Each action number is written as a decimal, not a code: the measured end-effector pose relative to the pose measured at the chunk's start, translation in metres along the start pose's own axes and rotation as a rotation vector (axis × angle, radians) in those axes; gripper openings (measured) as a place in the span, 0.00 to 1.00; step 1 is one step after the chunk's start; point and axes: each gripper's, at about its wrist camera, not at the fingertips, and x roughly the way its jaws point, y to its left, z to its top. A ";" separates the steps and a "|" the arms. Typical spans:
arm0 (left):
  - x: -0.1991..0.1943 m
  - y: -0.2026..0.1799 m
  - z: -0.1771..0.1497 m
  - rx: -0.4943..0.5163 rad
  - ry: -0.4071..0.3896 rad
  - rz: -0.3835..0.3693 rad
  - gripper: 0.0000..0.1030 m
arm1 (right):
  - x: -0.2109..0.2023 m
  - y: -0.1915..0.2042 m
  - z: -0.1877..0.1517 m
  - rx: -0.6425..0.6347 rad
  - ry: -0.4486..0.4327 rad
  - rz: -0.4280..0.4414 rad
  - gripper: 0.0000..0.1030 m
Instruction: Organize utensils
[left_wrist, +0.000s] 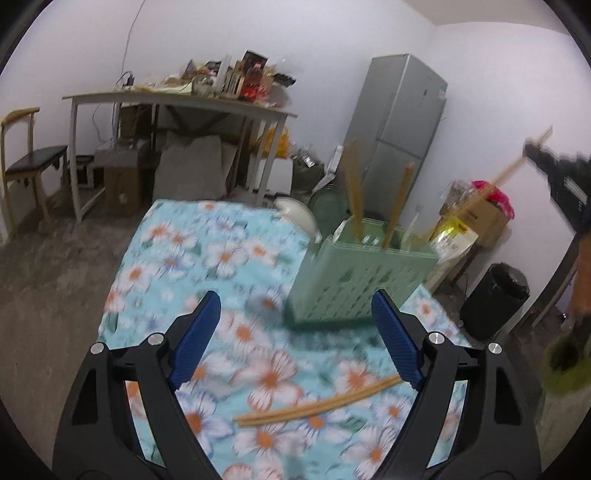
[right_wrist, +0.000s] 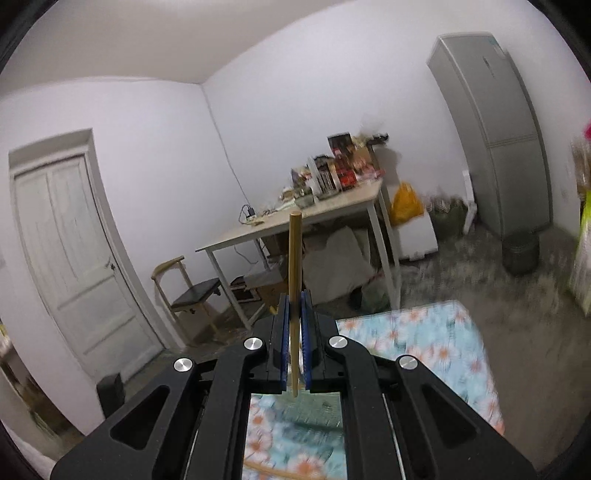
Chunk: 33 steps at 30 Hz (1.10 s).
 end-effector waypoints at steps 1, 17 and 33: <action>0.000 0.003 -0.004 0.000 0.006 0.011 0.77 | 0.004 0.004 0.003 -0.023 -0.004 -0.010 0.06; -0.001 0.015 -0.031 0.014 0.062 0.036 0.77 | 0.088 0.038 -0.056 -0.309 0.157 -0.212 0.25; 0.019 0.024 -0.038 0.000 0.160 0.115 0.77 | 0.028 -0.013 -0.111 0.232 0.287 -0.158 0.49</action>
